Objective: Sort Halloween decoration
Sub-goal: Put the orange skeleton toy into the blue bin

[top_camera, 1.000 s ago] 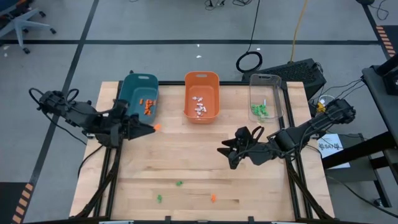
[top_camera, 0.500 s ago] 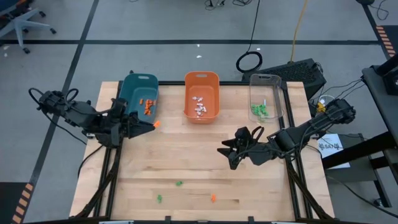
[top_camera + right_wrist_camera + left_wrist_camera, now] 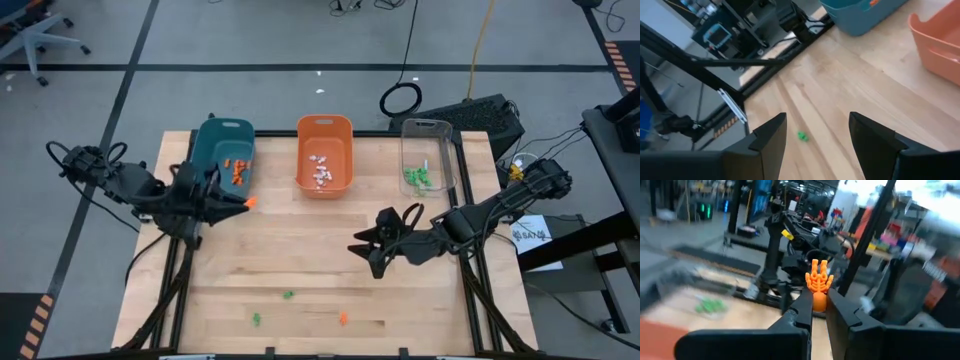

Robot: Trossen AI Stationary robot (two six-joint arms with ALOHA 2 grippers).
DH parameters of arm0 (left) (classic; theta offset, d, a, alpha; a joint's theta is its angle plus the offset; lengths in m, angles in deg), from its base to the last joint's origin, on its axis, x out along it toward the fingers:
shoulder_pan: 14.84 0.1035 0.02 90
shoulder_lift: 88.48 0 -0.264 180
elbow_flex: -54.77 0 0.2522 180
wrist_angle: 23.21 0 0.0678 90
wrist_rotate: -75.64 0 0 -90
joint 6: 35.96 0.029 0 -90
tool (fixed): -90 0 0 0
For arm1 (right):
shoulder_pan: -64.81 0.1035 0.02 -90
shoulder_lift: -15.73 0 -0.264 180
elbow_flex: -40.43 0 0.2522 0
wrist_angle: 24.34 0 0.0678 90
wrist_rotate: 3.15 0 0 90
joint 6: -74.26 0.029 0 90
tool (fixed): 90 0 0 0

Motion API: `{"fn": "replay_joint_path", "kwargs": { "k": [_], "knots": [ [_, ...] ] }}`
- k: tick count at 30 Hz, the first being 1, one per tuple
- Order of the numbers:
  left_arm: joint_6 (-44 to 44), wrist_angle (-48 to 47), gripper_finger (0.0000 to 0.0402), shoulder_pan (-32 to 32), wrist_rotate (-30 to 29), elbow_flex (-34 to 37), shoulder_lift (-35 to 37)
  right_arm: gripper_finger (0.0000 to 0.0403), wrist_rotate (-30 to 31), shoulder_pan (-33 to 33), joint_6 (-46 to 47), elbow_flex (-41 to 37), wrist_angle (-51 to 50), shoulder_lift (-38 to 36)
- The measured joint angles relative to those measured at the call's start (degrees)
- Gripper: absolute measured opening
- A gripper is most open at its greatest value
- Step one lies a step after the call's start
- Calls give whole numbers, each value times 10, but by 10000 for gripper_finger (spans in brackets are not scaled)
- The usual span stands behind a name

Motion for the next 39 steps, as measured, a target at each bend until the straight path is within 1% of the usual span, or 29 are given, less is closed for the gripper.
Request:
{"fn": "replay_joint_path", "kwargs": {
  "k": [5,7,8,10,13,16,22,27,30,37,39],
  "knots": [
    [148,-4,28,0,7,0,0,200,0,0,4,0,21,0],
    [181,-6,28,0,7,0,0,200,0,0,13,0,29,0],
    [178,-6,28,0,5,0,0,200,0,0,14,0,37,0],
    [140,-14,28,0,-11,0,0,200,0,4,14,0,53,0],
    [55,-47,28,11,-54,0,3,200,0,11,11,0,82,0],
    [4,-94,28,31,-75,0,3,200,0,17,11,0,89,0],
    [-53,-162,28,97,-74,0,3,200,0,23,12,0,90,0],
    [-146,-259,28,176,-64,0,9,200,0,23,13,0,88,0],
    [-168,-326,28,229,-49,0,7,200,1,22,13,0,78,0],
    [-168,-432,28,363,-27,0,3,200,3,18,14,0,40,0],
    [-152,-461,28,403,-25,0,0,200,4,13,16,0,27,0]
  ]
}}
